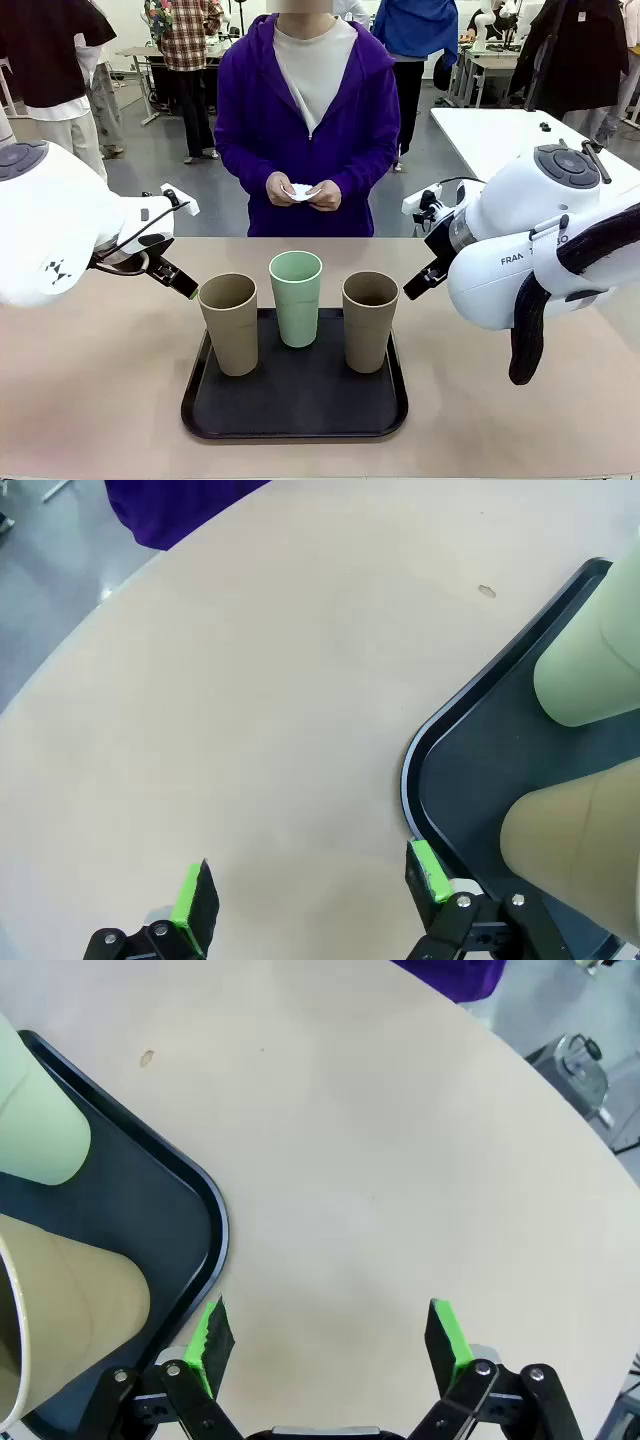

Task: Place coasters on the table and set cups on them.
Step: Pick up one Reusable plastic cup and place it on a coaster set by the human.

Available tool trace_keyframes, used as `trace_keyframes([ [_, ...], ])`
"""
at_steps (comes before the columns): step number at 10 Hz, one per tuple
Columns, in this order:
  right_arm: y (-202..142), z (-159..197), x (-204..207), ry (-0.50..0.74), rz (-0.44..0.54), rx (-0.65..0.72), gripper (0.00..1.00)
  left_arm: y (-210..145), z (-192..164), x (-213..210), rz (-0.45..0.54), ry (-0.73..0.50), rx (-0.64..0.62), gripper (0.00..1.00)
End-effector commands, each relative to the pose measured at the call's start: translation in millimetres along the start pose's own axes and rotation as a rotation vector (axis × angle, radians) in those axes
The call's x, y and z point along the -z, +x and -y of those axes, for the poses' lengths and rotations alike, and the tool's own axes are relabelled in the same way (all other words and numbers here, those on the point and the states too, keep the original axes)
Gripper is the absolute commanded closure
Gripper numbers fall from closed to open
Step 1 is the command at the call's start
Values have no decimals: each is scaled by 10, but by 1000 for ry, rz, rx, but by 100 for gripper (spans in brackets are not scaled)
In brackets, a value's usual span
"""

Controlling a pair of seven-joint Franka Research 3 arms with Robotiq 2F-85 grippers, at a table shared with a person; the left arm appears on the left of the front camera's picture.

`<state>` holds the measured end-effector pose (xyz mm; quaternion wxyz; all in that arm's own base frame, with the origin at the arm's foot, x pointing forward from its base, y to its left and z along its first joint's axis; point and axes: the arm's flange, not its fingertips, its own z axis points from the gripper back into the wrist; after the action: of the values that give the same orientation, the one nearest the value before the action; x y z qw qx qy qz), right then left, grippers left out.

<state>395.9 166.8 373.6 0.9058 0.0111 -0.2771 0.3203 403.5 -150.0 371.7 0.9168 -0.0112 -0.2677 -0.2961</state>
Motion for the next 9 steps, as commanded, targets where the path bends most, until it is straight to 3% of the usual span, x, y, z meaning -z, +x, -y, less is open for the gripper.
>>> trace_keyframes([
  [1, 0, 0, 0, 0, 0, 0, 0, 0, 1, 0, 0, 0, 0, 0],
  [9, 0, 0, 0, 0, 0, 0, 0, 0, 1, 0, 0, 0, 0, 0],
])
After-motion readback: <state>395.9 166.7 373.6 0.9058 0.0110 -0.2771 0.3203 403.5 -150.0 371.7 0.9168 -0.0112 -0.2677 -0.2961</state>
